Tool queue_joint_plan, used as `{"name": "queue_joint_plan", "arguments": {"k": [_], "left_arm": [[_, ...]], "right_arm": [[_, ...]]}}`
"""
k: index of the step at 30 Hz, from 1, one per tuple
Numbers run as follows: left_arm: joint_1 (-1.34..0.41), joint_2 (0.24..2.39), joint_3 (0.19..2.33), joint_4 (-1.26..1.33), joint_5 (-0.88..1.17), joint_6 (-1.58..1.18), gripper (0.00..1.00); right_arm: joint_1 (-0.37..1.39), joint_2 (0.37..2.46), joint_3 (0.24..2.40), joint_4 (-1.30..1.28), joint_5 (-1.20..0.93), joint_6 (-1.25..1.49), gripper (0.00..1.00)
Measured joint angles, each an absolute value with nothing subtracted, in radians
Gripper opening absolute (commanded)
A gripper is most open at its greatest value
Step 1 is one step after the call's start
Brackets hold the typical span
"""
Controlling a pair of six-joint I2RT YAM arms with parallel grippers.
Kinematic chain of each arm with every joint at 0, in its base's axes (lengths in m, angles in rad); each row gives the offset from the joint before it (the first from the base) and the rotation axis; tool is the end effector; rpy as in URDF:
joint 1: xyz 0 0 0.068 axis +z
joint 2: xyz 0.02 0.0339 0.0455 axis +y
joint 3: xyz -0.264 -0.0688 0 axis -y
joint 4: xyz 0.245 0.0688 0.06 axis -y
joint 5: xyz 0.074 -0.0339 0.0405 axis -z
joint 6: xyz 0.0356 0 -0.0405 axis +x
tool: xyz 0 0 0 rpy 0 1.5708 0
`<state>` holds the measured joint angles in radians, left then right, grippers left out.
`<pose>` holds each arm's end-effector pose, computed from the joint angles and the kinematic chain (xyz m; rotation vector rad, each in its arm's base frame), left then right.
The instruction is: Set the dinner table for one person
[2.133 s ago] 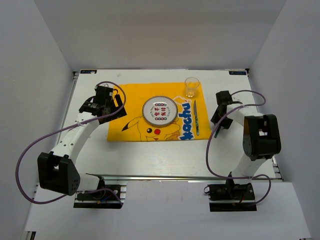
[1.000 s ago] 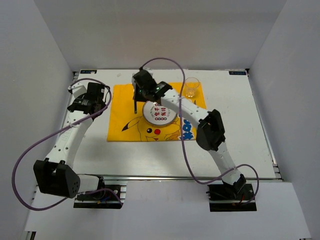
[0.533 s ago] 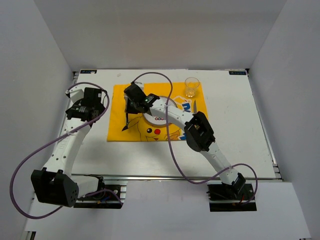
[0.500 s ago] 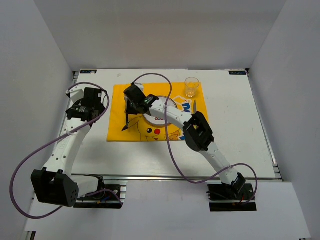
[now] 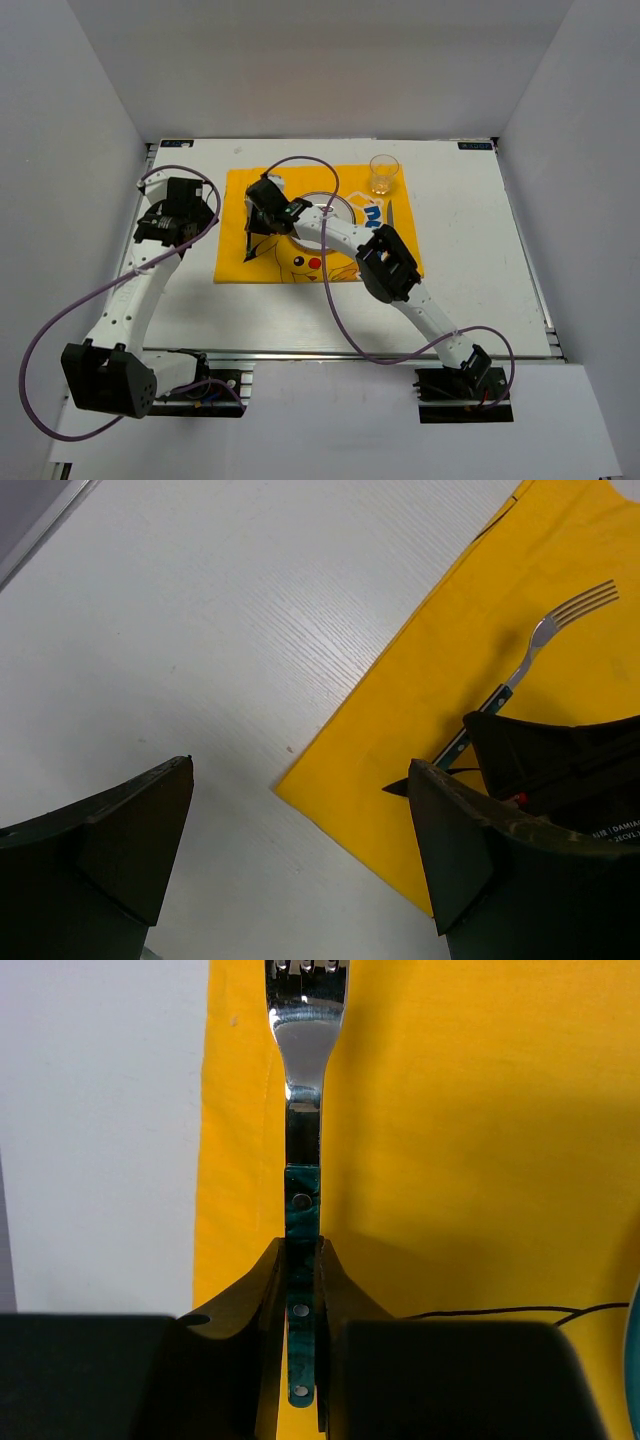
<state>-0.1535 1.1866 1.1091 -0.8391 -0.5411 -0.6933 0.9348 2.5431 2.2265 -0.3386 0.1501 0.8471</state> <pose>0.2336 -0.0176 0.3162 -0.8302 2.1809 0.2636 0.3465 0.4604 0.1764 -0.0160 2.3418 0.7861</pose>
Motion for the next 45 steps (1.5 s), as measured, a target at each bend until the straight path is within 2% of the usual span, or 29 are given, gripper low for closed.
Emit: {"name": "queue_joint_plan", "arguments": {"k": [19, 20, 27, 29, 31, 33, 36, 37, 38, 41, 42, 45], "left_arm": [[-0.154, 1.16, 1.105, -0.826, -0.49, -0.672, 0.98], [-0.154, 1.16, 1.105, -0.825, -0.488, -0.671, 0.98], [-0.154, 1.16, 1.103, -0.82, -0.482, -0.669, 0.98], [-0.154, 1.16, 1.102, -0.815, -0.481, -0.667, 0.98], [-0.154, 1.16, 1.102, -0.814, -0.479, -0.665, 0.98], [-0.154, 1.16, 1.102, -0.812, -0.476, -0.663, 0.98], [-0.154, 1.16, 1.102, -0.807, -0.47, -0.662, 0.98], [-0.154, 1.16, 1.102, -0.807, -0.469, -0.661, 0.98], [-0.154, 1.16, 1.102, -0.807, -0.467, -0.661, 0.98], [-0.154, 1.16, 1.102, -0.807, -0.463, -0.659, 0.98], [-0.154, 1.16, 1.102, -0.807, -0.463, -0.658, 0.98], [-0.154, 1.16, 1.102, -0.807, -0.464, -0.658, 0.98]], "right_arm": [[0.936, 2.591, 2.229, -0.312, 0.14, 0.919, 0.0], [0.936, 2.591, 2.229, -0.312, 0.14, 0.923, 0.07], [0.936, 2.591, 2.229, -0.313, 0.147, 0.932, 0.16], [0.936, 2.591, 2.23, -0.313, 0.146, 0.93, 0.23], [0.936, 2.591, 2.23, -0.313, 0.146, 0.928, 0.27], [0.936, 2.591, 2.231, -0.313, 0.146, 0.923, 0.35], [0.936, 2.591, 2.238, -0.313, 0.147, 0.912, 0.42], [0.936, 2.591, 2.239, -0.311, 0.147, 0.909, 0.46], [0.936, 2.591, 2.239, -0.31, 0.146, 0.909, 0.58], [0.938, 2.581, 2.246, -0.305, 0.145, 0.905, 0.6], [0.938, 2.577, 2.246, -0.308, 0.147, 0.904, 0.65], [0.937, 2.563, 2.244, -0.32, 0.154, 0.905, 0.89]]}}
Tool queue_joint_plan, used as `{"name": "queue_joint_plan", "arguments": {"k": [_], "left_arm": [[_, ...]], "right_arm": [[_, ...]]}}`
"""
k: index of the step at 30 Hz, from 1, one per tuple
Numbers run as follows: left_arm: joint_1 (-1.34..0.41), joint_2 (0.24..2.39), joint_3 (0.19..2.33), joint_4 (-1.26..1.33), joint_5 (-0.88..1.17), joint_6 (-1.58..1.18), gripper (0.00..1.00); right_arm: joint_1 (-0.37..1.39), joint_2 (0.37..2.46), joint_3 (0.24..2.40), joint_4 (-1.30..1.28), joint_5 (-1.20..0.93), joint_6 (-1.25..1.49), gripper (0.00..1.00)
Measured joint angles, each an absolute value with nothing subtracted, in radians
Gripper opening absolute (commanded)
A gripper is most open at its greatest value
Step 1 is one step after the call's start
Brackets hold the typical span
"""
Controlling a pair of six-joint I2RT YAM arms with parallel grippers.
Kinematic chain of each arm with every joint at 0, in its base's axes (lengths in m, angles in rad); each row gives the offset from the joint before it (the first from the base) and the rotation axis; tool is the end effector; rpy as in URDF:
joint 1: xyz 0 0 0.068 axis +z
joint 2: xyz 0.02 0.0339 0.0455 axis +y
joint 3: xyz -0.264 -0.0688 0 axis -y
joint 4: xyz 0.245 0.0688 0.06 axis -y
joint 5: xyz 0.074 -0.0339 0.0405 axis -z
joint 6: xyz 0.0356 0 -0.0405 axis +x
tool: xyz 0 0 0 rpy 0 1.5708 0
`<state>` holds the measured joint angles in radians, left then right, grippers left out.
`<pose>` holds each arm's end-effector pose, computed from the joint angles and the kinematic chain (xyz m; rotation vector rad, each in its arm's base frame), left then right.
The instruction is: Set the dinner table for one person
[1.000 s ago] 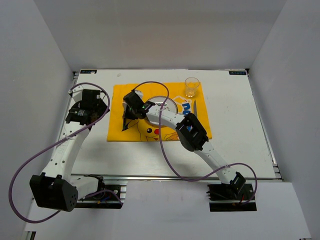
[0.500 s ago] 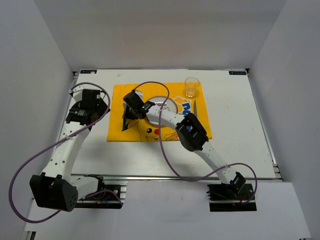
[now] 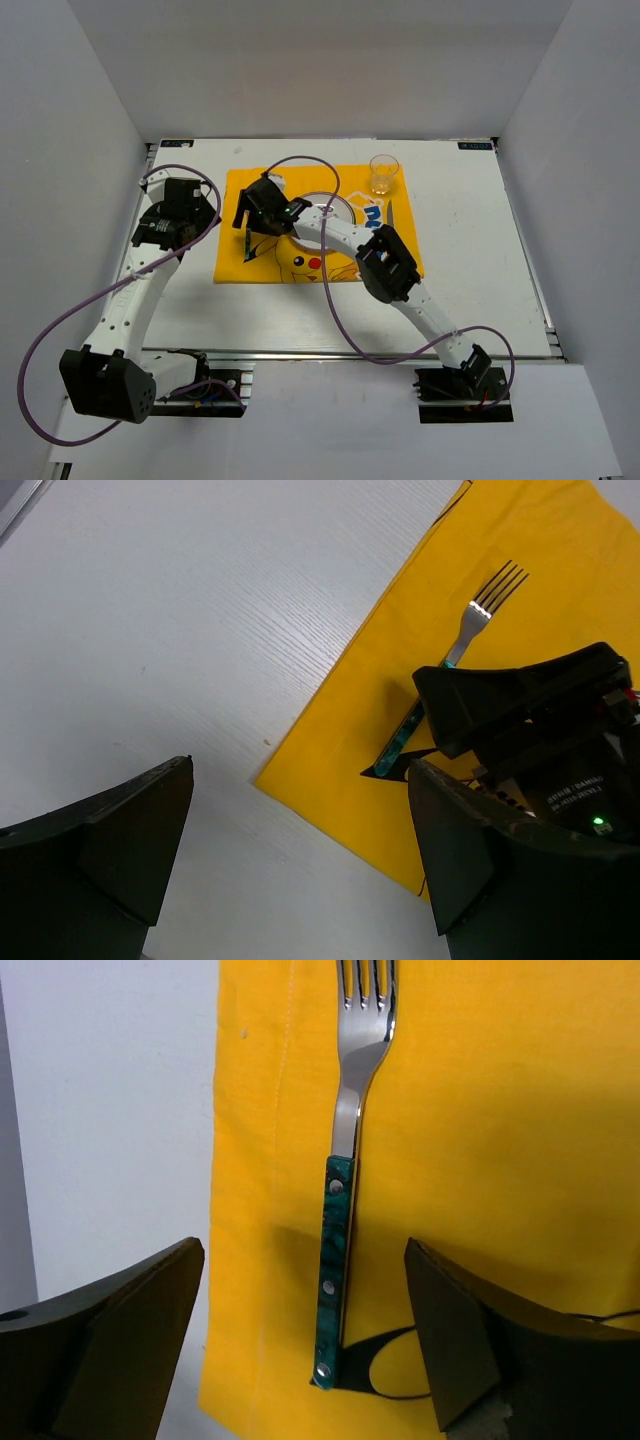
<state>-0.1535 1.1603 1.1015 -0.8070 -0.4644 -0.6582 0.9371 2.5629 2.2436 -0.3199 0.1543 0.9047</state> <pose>0.2310 -0.0196 0.3205 -0.7737 2.1933 0.1669 0.3479 0.4642 0.1728 0.0529 2.3359 0.8252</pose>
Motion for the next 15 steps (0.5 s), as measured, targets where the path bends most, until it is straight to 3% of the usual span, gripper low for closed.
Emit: {"name": "queue_joint_plan", "arguments": {"k": [7, 15], "left_arm": [[-0.154, 1.155, 1.11, -0.826, -0.508, -0.659, 0.98], [-0.153, 1.148, 1.382, -0.959, -0.52, -0.658, 0.98]], "right_arm": [[0.934, 2.311, 2.113, -0.37, 0.19, 0.82, 0.89], [0.919, 1.45, 1.558, -0.45, 0.496, 0.562, 0.89]]}}
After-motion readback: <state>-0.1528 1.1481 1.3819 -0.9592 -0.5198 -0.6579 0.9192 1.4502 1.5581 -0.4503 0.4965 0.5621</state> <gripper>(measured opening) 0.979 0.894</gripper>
